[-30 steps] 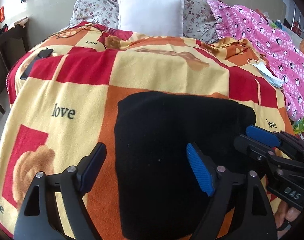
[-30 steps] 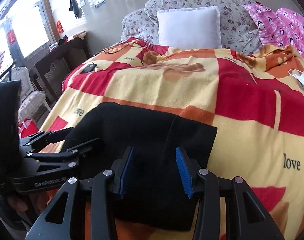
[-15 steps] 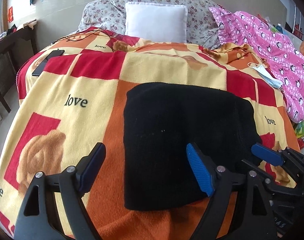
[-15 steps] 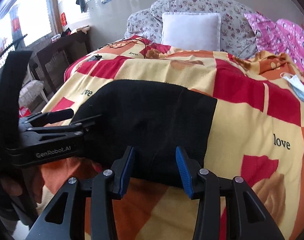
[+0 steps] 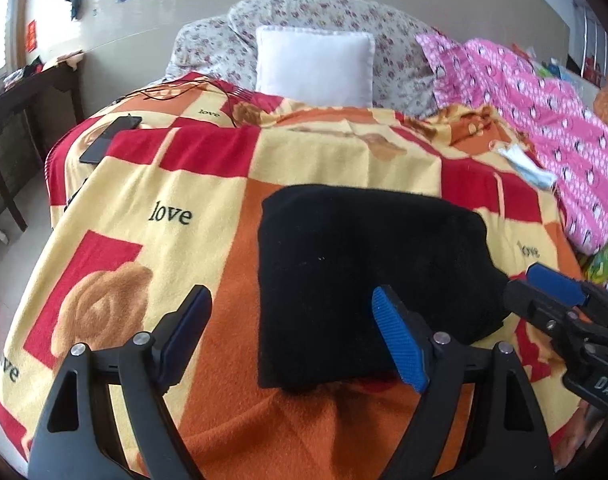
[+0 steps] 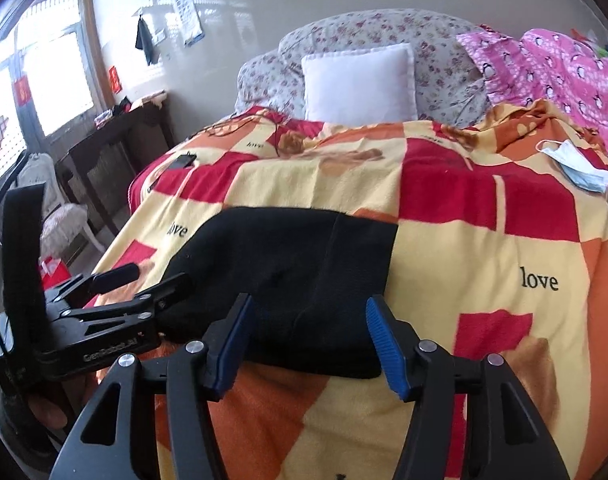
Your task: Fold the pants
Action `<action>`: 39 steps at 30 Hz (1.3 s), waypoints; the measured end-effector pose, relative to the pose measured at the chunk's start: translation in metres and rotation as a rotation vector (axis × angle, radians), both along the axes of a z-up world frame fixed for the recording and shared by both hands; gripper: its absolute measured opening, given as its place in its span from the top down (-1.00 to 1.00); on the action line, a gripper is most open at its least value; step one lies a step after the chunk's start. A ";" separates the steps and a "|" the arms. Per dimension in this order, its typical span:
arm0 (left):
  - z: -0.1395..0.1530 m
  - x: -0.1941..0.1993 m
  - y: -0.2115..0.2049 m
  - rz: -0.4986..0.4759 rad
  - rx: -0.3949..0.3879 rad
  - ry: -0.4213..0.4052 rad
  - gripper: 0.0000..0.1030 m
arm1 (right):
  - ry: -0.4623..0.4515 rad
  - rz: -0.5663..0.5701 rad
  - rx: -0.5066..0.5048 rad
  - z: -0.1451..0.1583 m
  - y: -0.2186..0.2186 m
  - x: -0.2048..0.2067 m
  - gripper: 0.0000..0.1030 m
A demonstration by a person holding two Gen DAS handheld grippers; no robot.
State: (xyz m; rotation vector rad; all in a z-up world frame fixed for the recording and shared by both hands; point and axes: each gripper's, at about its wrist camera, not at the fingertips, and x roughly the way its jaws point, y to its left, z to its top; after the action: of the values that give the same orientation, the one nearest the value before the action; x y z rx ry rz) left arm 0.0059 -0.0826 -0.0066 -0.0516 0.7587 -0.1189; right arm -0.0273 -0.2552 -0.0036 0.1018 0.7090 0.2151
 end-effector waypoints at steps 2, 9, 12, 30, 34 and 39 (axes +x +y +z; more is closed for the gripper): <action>0.003 -0.004 0.003 0.018 0.000 -0.017 -0.61 | -0.002 -0.007 -0.003 0.000 0.000 0.000 -0.25; 0.005 -0.018 0.002 0.005 0.086 -0.056 -0.61 | -0.014 0.004 -0.018 0.000 0.012 -0.002 -0.46; 0.003 -0.020 0.006 0.004 0.069 -0.044 -0.61 | -0.018 0.007 -0.023 0.002 0.015 -0.003 -0.50; 0.003 -0.033 0.011 0.027 0.085 -0.070 -0.61 | -0.014 -0.022 -0.056 0.002 0.017 -0.009 -0.61; 0.003 -0.033 0.010 0.026 0.087 -0.068 -0.61 | -0.010 -0.021 -0.055 0.001 0.018 -0.009 -0.62; 0.003 -0.033 0.009 0.026 0.089 -0.067 -0.61 | 0.003 -0.023 -0.049 -0.002 0.016 -0.008 -0.62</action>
State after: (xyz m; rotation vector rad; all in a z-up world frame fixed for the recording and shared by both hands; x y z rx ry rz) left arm -0.0274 -0.0740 -0.0041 0.0274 0.6954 -0.0616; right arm -0.0354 -0.2393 -0.0051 0.0638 0.7152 0.1753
